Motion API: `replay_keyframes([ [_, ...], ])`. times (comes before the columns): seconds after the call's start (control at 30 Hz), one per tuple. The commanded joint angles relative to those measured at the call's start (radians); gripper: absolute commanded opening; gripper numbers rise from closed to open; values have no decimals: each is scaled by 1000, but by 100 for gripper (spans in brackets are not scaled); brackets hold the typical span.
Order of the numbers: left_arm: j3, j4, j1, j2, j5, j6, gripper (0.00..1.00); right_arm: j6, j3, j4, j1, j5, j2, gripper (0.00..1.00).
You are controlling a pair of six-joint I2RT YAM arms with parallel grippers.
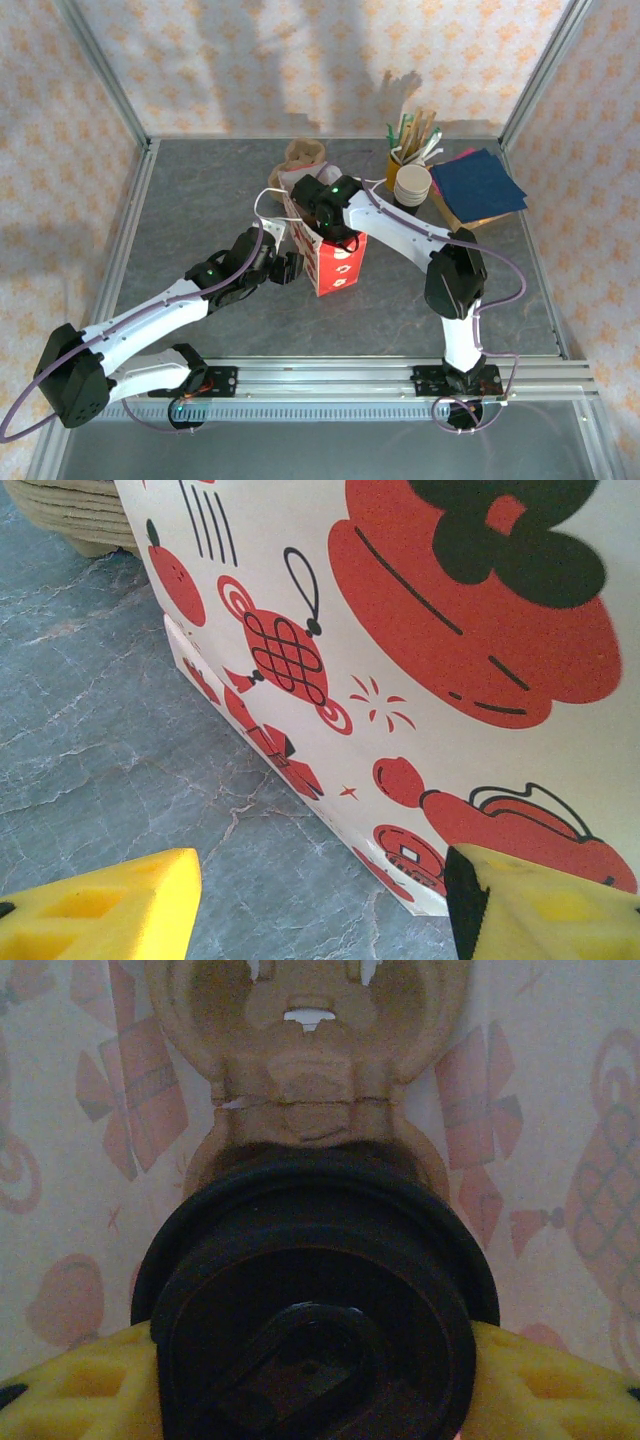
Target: Pack the takeout coffee
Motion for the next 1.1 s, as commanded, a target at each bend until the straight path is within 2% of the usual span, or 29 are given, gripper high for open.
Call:
replay_keyframes([
  [0.0, 11, -11, -3, -2, -29, 11, 68, -16, -37, -6, -6, -19, 22, 38],
  [1.07, 16, -8, -3, 8, -30, 17, 67, -29, 6, -33, -8, -31, 72, 39],
])
